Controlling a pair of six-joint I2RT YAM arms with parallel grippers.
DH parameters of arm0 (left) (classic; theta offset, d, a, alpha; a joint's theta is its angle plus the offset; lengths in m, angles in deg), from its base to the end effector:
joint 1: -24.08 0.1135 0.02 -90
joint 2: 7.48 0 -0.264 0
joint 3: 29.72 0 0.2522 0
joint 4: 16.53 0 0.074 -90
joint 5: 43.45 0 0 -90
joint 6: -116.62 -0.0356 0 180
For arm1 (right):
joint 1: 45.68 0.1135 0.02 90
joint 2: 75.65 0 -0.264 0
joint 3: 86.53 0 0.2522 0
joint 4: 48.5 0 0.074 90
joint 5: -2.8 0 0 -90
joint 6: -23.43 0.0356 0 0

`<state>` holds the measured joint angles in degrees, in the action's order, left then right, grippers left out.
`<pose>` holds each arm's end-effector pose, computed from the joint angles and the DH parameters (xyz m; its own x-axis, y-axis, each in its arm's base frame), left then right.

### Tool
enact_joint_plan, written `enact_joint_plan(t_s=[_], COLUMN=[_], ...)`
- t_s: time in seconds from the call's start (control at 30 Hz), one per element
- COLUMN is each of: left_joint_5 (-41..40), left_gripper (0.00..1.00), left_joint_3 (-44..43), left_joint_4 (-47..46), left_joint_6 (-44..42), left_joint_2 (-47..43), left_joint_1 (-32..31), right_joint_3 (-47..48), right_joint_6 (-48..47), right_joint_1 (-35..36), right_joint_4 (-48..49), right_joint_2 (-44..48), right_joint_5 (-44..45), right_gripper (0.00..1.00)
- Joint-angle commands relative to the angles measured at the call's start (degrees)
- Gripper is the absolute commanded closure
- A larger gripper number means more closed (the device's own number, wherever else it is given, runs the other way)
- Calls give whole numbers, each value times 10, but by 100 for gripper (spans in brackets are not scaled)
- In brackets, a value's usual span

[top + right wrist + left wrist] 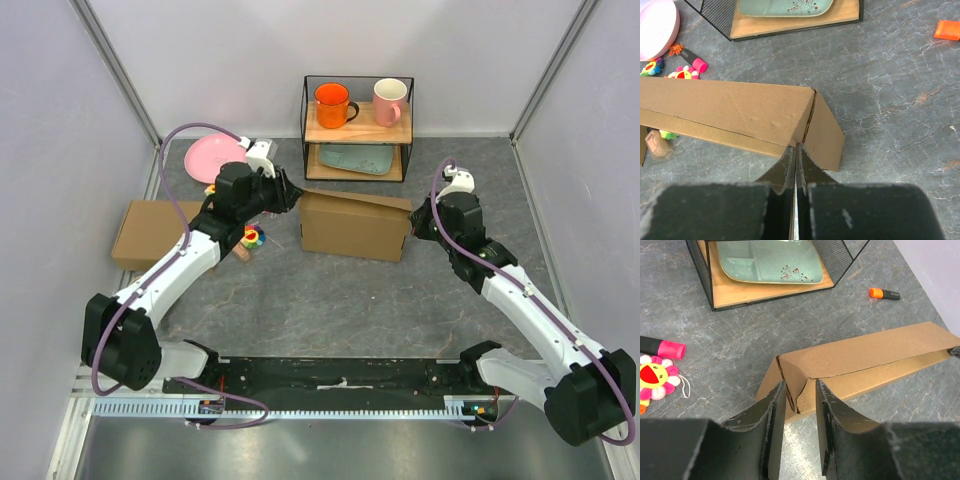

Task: Fold the paper box

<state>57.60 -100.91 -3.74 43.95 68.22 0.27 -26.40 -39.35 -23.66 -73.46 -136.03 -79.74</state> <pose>0.2811 -0.1315 0.3171 -0.4276 -0.1309 -0.8944 0.4570 0.8224 -0.3388 0.2248 0.0859 0.2953 -0.4714 0.2986 -0.8299 -0.0531 0.9296 0.3647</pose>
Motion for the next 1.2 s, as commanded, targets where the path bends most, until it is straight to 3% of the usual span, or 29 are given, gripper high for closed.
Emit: enact_joint_plan(t_s=[0.0, 0.2, 0.57, 1.17], left_joint_5=[13, 16, 35, -18], left_gripper=[64, 65, 98, 98], left_joint_3=[-26, -22, -27, 137], left_joint_4=[-18, -18, -36, -70], left_joint_6=[-31, -39, -36, 34], left_joint_2=[13, 19, 26, 52], left_joint_1=[3, 3, 3, -6], right_joint_3=[0, 1, -8, -41], right_joint_6=[-5, -2, 1, 7], right_joint_1=[1, 2, 7, 13], right_joint_4=[-64, -63, -63, -47], right_joint_2=[-18, -20, -17, -21], right_joint_5=[-2, -4, -7, -4], right_gripper=[100, 100, 100, 100])
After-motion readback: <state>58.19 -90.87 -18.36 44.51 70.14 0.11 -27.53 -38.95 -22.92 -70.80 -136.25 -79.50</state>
